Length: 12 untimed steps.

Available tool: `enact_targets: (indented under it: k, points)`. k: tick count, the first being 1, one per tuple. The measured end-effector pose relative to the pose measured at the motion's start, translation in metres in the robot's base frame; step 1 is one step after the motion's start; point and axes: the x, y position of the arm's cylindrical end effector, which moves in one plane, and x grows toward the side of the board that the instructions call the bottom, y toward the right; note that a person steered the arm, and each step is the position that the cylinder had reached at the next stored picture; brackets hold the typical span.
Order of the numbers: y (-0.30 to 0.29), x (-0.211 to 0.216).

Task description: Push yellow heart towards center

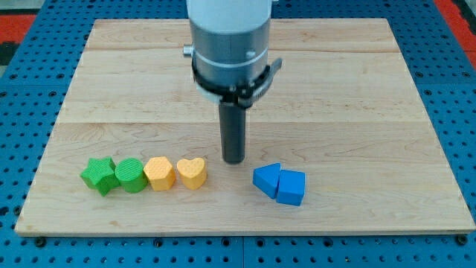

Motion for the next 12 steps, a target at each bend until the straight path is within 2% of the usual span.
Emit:
enact_targets:
  k: [2, 3, 4, 5, 6, 7, 8, 9, 11, 12]
  points:
    - [-0.04, 0.07]
    - [-0.068, 0.03]
    - [-0.069, 0.0]
    - [-0.065, 0.013]
    - [-0.046, -0.001]
    - [-0.075, -0.06]
    - [-0.1, -0.091]
    - [-0.095, -0.06]
    - [-0.087, -0.13]
    - [-0.07, -0.11]
